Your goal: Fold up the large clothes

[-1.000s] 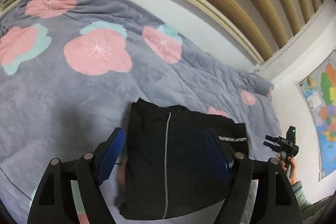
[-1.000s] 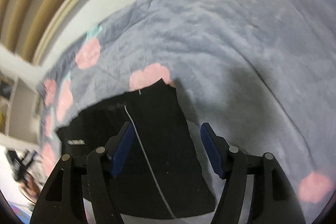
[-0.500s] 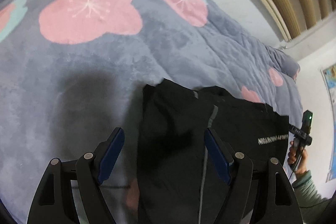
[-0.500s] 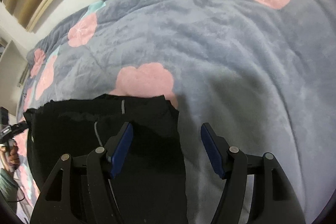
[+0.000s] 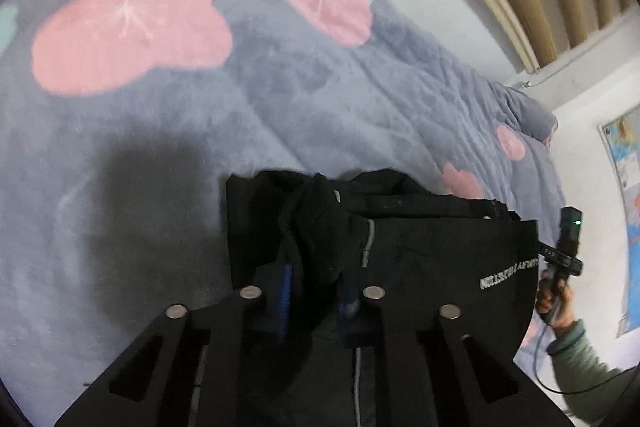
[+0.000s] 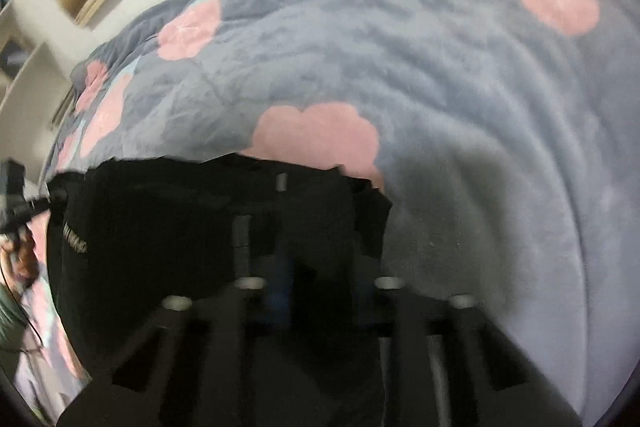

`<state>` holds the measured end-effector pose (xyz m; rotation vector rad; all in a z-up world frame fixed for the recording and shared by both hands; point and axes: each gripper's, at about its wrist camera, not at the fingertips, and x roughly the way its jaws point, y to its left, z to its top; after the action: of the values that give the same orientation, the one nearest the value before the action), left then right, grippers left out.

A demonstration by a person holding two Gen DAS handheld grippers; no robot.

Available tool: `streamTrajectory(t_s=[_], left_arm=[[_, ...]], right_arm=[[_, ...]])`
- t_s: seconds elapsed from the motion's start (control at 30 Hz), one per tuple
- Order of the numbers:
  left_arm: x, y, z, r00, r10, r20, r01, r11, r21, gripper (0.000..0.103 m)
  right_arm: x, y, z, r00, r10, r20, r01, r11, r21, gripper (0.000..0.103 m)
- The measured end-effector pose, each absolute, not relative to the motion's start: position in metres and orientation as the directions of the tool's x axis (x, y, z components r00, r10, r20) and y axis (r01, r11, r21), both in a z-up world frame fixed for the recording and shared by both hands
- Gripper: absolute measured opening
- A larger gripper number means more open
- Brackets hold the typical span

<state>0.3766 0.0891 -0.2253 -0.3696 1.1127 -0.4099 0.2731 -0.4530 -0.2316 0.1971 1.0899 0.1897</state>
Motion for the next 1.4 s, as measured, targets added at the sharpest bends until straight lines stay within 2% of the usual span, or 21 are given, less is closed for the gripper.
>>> streamTrajectory(t_s=[0.13,0.23,0.3,0.4,0.57,0.63,0.77,0.83,0.87,0.9,0.93,0.97,1.07,1.27,1.4], left_arm=[[0.360,0.101,-0.181,0.490,-0.504,-0.711,0.128,0.849,-0.513,0.013],[0.362,0.108,-0.145,0.563,-0.508,-0.651,0.146,0.837,-0.527,0.013],[0.372,0.107,-0.135,0.595,-0.474,-0.649,0.133,0.855,-0.502,0.013],[0.400,0.100,-0.159,0.568,-0.401,-0.719,0.061,0.891,-0.449,0.013],[0.438,0.093,-0.250,0.414,-0.289,-0.863,-0.067,0.936,-0.345,0.013],[0.443,0.093,-0.279,0.376,-0.291,-0.880,-0.105,0.930,-0.352,0.015],[0.452,0.095,-0.289,0.364,-0.279,-0.889,-0.132,0.929,-0.346,0.023],[0.455,0.096,-0.289,0.348,-0.234,-0.908,-0.133,0.946,-0.295,0.039],[0.455,0.099,-0.287,0.348,-0.219,-0.911,-0.141,0.949,-0.282,0.051],[0.454,0.101,-0.284,0.352,-0.221,-0.910,-0.148,0.947,-0.287,0.057],[0.450,0.106,-0.278,0.361,-0.238,-0.902,-0.154,0.938,-0.309,0.057],[0.444,0.114,-0.271,0.376,-0.259,-0.890,-0.161,0.927,-0.338,0.058],[0.422,0.136,-0.242,0.433,-0.309,-0.847,-0.160,0.898,-0.409,0.060],[0.381,0.143,-0.179,0.545,-0.161,-0.823,-0.125,0.955,-0.270,0.060],[0.353,0.130,-0.155,0.558,-0.205,-0.804,-0.068,0.955,-0.290,0.060]], right_arm=[[0.252,-0.442,-0.170,0.585,0.078,-0.807,-0.053,0.997,0.058,0.016],[0.264,-0.444,-0.138,0.644,0.041,-0.764,-0.026,0.999,0.032,0.016],[0.284,-0.441,-0.134,0.658,0.005,-0.753,-0.009,1.000,-0.001,0.016],[0.328,-0.434,-0.168,0.595,-0.018,-0.804,0.020,1.000,-0.008,0.016],[0.372,-0.425,-0.269,0.395,-0.047,-0.917,0.051,0.998,-0.029,0.016],[0.375,-0.422,-0.295,0.347,-0.045,-0.937,0.050,0.998,-0.030,0.016],[0.378,-0.421,-0.302,0.331,-0.069,-0.941,0.055,0.997,-0.053,0.019],[0.378,-0.428,-0.300,0.323,-0.042,-0.945,0.069,0.997,-0.021,0.028],[0.376,-0.434,-0.297,0.321,-0.027,-0.947,0.084,0.996,0.000,0.031],[0.374,-0.440,-0.293,0.320,-0.022,-0.947,0.103,0.995,0.012,0.043],[0.369,-0.449,-0.287,0.321,-0.019,-0.947,0.140,0.990,0.028,0.055],[0.361,-0.458,-0.277,0.334,-0.009,-0.943,0.182,0.982,0.056,0.058],[0.333,-0.473,-0.241,0.414,0.033,-0.910,0.215,0.968,0.133,0.060],[0.270,-0.456,-0.183,0.508,0.053,-0.859,0.177,0.970,0.165,0.068],[0.235,-0.429,-0.176,0.500,0.134,-0.856,0.129,0.966,0.226,0.069]])
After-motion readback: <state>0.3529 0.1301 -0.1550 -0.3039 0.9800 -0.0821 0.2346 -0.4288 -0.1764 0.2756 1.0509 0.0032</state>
